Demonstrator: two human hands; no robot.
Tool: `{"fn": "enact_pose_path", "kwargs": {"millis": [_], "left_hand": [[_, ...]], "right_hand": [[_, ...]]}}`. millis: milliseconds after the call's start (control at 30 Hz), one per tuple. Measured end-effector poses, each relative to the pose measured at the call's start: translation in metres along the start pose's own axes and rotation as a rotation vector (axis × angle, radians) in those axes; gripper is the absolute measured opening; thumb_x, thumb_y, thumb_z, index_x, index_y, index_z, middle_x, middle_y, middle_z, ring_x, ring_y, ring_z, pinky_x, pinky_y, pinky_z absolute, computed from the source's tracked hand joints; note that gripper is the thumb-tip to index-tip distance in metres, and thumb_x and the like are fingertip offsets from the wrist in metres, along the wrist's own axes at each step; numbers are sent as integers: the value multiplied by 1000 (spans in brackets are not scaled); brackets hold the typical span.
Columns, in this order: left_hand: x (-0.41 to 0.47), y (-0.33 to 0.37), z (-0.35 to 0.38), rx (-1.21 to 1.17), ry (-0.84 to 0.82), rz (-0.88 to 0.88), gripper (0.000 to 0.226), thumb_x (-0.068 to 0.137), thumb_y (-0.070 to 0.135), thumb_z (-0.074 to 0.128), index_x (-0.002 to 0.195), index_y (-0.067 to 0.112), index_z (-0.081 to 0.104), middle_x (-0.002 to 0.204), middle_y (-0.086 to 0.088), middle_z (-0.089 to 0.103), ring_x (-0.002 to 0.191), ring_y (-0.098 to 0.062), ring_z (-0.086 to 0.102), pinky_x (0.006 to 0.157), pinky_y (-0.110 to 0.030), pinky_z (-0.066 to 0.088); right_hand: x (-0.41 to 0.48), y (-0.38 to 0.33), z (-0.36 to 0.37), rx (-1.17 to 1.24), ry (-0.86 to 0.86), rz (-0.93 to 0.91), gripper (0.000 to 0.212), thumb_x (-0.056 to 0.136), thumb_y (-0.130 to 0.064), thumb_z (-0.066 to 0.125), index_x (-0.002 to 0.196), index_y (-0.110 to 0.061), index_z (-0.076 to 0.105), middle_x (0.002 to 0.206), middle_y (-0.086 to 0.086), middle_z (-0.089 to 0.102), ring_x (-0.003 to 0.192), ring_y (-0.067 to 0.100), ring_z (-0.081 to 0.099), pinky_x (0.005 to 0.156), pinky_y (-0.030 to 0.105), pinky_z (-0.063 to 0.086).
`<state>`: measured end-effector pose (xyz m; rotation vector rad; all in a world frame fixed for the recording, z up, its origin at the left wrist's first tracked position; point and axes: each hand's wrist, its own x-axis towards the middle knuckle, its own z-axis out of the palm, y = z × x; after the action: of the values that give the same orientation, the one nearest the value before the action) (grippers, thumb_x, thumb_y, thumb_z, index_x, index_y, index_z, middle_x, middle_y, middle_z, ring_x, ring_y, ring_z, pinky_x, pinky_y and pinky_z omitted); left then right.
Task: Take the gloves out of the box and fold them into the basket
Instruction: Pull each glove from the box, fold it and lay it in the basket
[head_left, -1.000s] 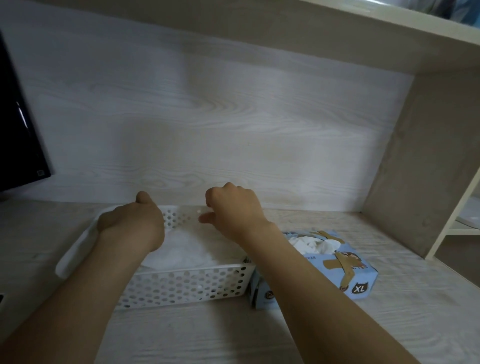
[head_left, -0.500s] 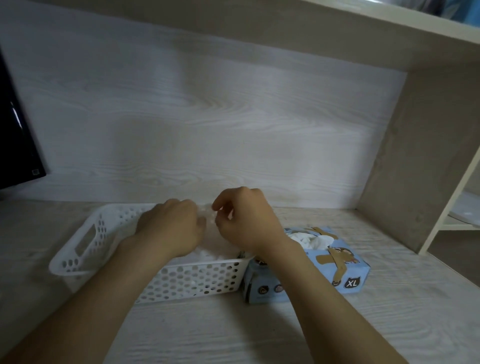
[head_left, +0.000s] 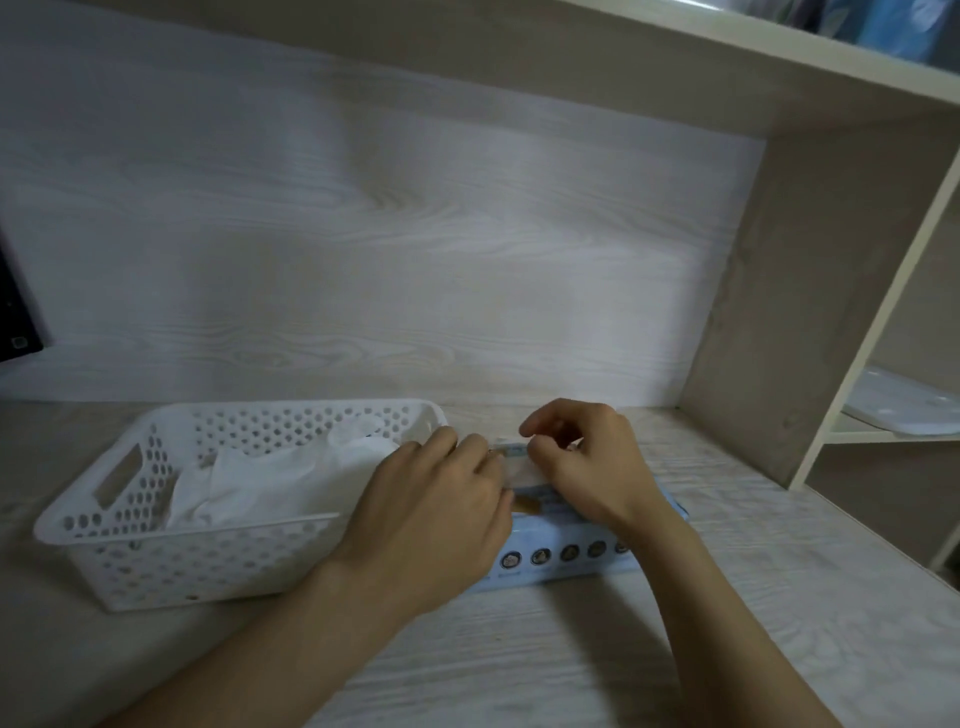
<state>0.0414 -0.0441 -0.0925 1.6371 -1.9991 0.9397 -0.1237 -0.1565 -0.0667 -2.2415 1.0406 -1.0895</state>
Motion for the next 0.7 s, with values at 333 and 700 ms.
{"fn": "enact_pose_path", "kwargs": {"millis": [333,700], "left_hand": [[-2,1,1,72,32,6,43,102,42,41,73,22,66,67,6,63,74,-20,48,73,-40,43],[-1,5,1,139,10,18,45,102,40,44,70,19,67,65,4,62,74,-23,49,78,-43,45]], "right_hand": [[-5,9,-7,141,-245,-46,7,86,-21,85,86,-20,78,83,-4,78,77,10,73,70,22,57],[-1,18,9,98,-36,-124,12,99,-17,71,91,-24,76,87,-8,74,81,14,69,74,33,58]]}}
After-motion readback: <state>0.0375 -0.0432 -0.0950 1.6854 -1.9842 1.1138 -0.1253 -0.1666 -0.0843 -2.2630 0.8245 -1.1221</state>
